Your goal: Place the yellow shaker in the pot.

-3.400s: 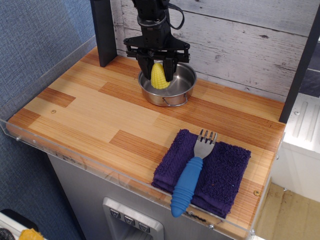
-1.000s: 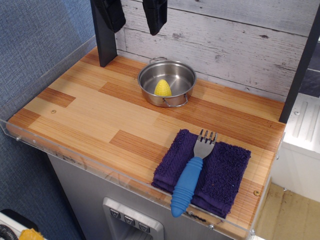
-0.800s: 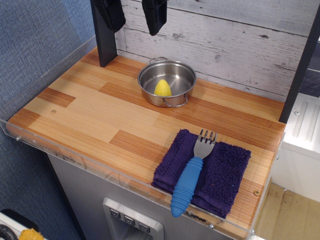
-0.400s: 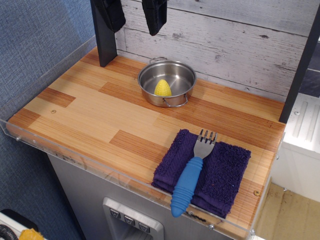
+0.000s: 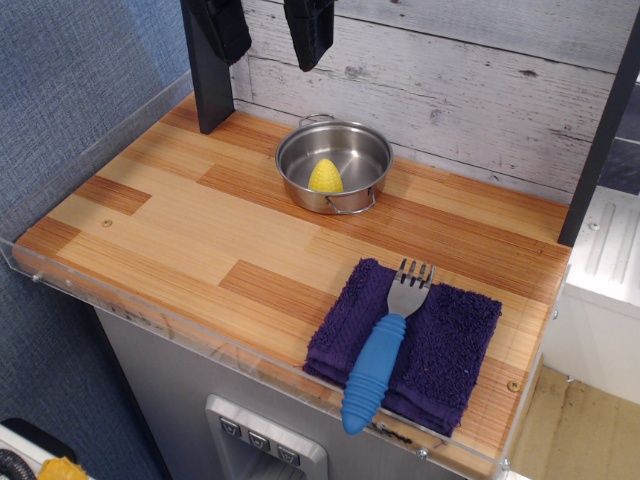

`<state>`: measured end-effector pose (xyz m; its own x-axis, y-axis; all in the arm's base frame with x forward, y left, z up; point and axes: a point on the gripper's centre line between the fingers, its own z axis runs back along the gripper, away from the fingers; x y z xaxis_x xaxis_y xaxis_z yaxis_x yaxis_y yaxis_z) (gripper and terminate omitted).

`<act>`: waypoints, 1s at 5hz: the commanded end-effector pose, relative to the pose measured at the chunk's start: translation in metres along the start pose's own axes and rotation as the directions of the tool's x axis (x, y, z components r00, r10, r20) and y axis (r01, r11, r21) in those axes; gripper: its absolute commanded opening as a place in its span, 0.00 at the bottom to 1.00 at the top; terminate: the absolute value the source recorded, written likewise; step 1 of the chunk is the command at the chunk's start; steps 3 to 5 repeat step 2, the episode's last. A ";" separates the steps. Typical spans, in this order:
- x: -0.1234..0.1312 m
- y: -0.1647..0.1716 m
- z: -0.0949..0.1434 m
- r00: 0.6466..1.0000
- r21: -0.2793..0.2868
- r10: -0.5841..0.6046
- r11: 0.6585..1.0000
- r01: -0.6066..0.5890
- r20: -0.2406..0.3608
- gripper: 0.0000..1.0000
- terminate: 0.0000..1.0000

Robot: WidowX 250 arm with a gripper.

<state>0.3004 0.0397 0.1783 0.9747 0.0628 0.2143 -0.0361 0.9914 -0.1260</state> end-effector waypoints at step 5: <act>-0.001 0.000 0.019 0.998 0.010 -0.013 1.000 0.012 0.055 1.00 1.00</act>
